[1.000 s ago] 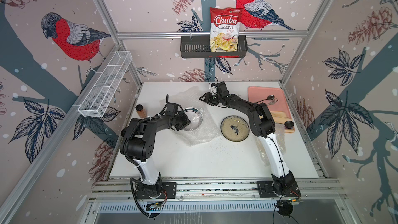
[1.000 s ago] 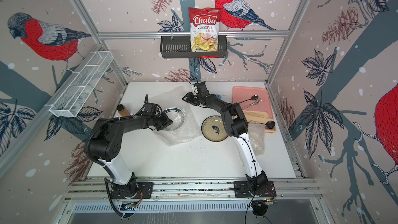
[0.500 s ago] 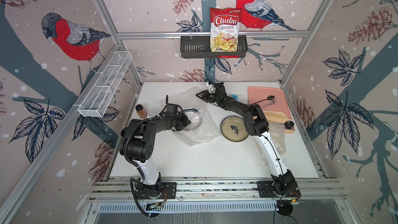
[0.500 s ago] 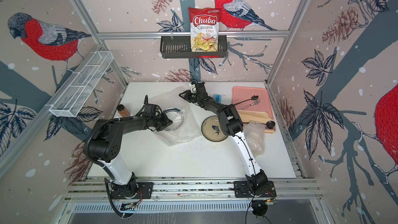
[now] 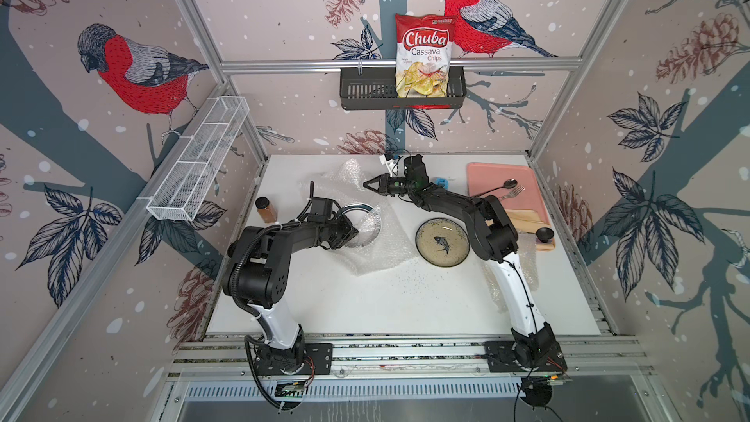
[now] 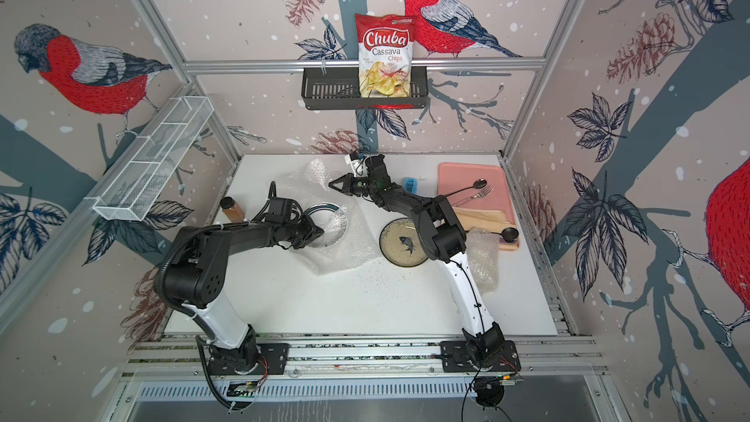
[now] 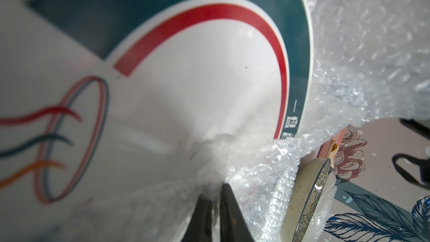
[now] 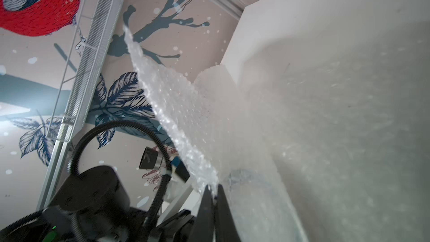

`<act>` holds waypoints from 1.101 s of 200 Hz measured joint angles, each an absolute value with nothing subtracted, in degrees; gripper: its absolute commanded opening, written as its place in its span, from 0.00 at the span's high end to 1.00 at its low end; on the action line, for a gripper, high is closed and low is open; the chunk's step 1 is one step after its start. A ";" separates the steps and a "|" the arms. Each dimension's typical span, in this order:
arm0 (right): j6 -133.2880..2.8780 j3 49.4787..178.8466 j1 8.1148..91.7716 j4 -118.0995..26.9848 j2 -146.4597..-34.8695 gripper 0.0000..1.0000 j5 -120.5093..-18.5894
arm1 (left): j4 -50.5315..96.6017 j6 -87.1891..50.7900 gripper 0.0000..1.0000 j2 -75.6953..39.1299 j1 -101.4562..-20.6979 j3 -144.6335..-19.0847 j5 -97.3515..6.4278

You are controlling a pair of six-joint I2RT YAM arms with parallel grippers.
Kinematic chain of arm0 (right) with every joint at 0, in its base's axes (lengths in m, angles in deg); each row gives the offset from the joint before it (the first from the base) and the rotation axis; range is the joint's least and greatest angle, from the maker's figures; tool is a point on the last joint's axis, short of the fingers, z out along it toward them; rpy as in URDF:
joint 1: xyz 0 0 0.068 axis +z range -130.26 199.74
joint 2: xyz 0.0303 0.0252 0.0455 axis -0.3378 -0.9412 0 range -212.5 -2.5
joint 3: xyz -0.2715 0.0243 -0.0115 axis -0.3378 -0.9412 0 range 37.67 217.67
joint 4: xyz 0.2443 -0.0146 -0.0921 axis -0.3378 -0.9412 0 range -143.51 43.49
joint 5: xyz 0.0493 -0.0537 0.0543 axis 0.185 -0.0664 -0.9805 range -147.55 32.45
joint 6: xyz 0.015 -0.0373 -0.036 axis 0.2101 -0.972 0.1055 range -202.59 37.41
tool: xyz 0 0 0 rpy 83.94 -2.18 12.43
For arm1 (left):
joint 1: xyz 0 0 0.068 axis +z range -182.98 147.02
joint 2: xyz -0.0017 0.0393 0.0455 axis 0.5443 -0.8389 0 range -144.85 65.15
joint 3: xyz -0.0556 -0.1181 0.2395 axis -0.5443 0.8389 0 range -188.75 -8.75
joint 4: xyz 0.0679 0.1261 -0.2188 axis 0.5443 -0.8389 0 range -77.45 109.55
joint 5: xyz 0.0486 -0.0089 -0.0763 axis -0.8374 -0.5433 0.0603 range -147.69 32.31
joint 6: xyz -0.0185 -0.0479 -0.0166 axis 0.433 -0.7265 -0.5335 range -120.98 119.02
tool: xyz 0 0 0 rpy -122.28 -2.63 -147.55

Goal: Wrap dinner plates in bubble wrap
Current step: Wrap the plate in the bubble wrap.

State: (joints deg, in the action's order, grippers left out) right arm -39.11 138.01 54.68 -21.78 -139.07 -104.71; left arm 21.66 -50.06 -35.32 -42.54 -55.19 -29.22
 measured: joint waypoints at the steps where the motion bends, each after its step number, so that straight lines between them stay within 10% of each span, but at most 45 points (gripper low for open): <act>1: -39.43 137.55 54.77 -21.89 -138.66 0.99 -104.73 | 21.68 -50.06 0.89 -35.30 -42.52 -55.15 -29.18; 159: -58.21 131.01 64.27 -46.83 -136.84 0.98 -89.39 | 20.96 -50.74 0.86 -31.08 -41.21 -51.93 -29.46; 220: -56.94 132.06 64.84 -46.02 -138.42 0.98 -89.71 | 13.77 -52.70 0.59 -25.92 -40.92 -53.44 -33.72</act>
